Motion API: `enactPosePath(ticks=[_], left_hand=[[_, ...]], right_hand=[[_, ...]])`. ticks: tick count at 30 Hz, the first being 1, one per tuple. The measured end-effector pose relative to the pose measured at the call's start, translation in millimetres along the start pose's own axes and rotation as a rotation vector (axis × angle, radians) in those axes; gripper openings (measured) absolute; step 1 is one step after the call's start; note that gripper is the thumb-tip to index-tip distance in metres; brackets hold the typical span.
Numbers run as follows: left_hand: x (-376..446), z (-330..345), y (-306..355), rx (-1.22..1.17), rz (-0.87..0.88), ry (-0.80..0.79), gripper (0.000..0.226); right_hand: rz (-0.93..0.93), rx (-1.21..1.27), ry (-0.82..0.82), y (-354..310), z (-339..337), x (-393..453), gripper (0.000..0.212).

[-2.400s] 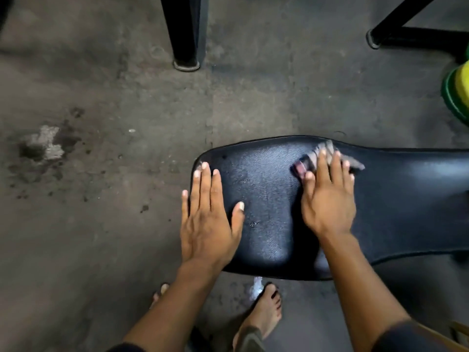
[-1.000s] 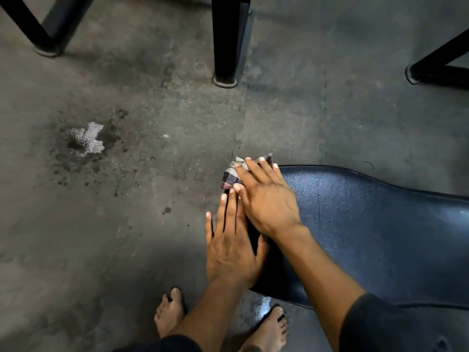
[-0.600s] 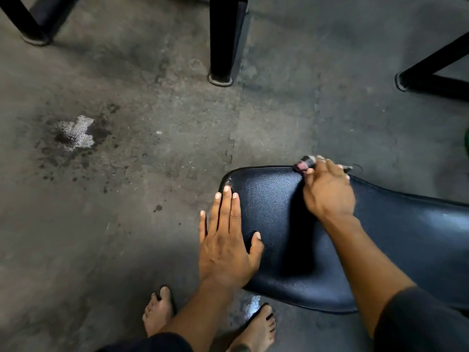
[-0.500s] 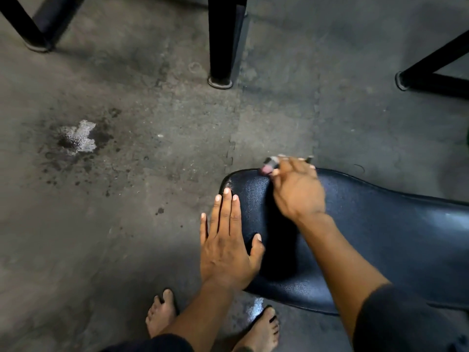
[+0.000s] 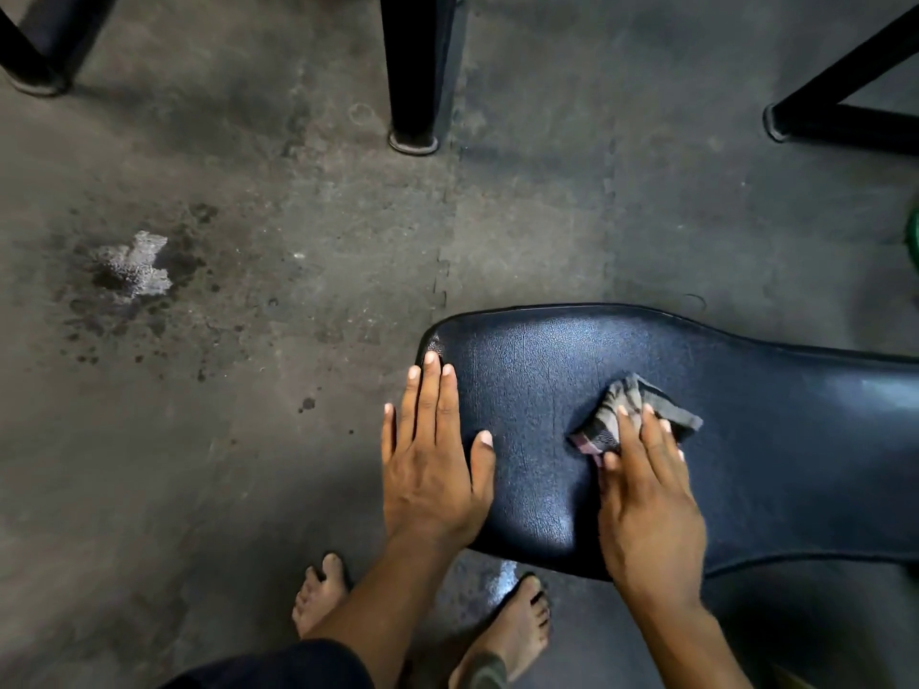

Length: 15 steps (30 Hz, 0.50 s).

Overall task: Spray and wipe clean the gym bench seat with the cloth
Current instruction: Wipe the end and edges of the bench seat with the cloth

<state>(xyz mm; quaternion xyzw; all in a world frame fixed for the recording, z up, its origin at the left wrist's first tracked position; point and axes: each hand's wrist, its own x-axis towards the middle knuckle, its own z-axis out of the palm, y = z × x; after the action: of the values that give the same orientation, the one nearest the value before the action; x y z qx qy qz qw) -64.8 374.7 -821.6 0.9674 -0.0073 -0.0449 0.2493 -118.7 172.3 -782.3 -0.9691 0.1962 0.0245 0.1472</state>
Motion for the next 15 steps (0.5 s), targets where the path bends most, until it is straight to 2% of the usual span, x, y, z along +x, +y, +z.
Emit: enactPosePath(ticks=[3,7,12,15], left_hand=[[0,3,-2,-0.004,-0.002,0.020,0.079],[2,6,-5,-0.020,0.006,0.033,0.072],[1,10,-7,-0.006,0.004,0.058,0.068],[1,11,-7,0.005,0.017,0.076,0.069]], right_hand=[[0.021,0.001,0.000,-31,13,-23,0.061],[-0.219,0.000,0.039,-57,39,-70,0.057],[-0.322,-0.023,0.118,-20,40,-124,0.058],[-0.254,-0.067,0.166,7,34,-125,0.056]])
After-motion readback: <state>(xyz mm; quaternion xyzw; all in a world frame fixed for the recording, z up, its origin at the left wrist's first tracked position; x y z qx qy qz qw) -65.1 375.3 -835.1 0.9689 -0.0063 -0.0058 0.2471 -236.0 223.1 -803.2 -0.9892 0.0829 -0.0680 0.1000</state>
